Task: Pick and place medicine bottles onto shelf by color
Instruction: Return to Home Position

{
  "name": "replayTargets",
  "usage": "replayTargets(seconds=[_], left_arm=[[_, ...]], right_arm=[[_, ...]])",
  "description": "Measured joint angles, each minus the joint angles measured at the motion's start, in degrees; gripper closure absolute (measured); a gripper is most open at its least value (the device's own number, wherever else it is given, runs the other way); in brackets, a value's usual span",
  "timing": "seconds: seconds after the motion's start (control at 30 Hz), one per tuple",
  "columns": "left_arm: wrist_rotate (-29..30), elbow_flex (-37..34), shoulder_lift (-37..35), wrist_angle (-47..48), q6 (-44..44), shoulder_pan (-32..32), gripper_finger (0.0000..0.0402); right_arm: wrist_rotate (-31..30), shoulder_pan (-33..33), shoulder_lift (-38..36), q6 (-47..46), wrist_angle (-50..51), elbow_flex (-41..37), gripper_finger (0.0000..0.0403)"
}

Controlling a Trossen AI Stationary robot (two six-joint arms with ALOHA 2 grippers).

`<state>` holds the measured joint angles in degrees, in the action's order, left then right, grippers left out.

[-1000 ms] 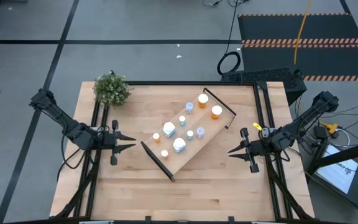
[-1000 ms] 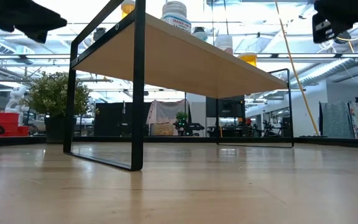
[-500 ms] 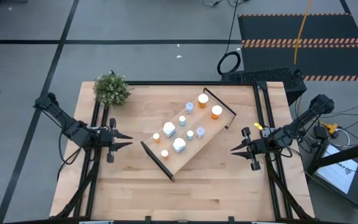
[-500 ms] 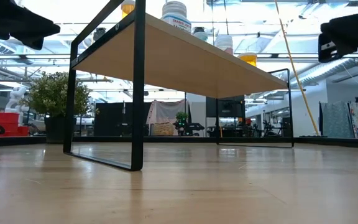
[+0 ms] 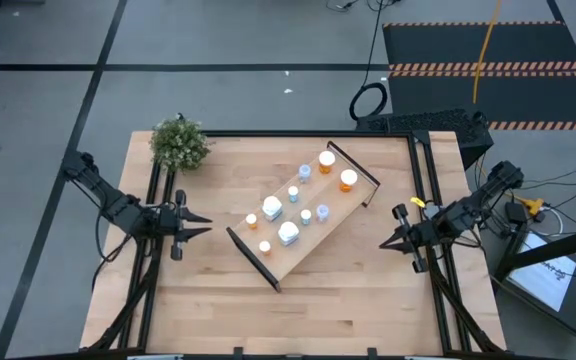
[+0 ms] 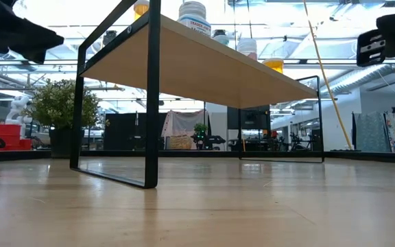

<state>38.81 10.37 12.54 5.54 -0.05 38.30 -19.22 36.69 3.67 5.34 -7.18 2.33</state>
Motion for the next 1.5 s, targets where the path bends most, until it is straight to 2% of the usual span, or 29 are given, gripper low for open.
replayTargets(seconds=[0.2,0.43,0.63,0.87,1.03,1.37,1.5], left_arm=[[-0.26,0.00,-3.92,1.39,1.68,0.07,0.0312],[-0.29,0.00,-6.25,1.93,2.83,0.06,0.0311],[-0.33,0.00,-7.27,2.03,4.97,0.02,0.0311],[-0.31,0.00,-7.48,1.14,5.59,0.02,0.0311],[-0.31,0.00,-7.48,0.35,5.74,0.02,0.0312],[-0.31,0.00,-7.48,0.35,5.37,0.02,0.0311],[-0.31,0.00,-7.48,0.40,5.92,0.02,0.0311]], right_arm=[[-0.20,-0.65,-3.63,4.66,2.17,-0.06,0.0402],[0.17,-5.89,-3.59,6.05,2.37,-0.09,0.0402],[5.93,-8.59,-3.60,9.02,0.13,-0.09,0.0402],[8.22,-13.29,-3.60,7.64,-0.06,-1.48,0.0403],[14.75,-17.44,-3.55,6.53,0.79,-1.48,0.0403],[20.84,-24.75,-3.51,6.36,0.81,-1.46,0.0403],[20.94,-26.69,-3.51,6.19,0.82,-1.47,0.0403]])
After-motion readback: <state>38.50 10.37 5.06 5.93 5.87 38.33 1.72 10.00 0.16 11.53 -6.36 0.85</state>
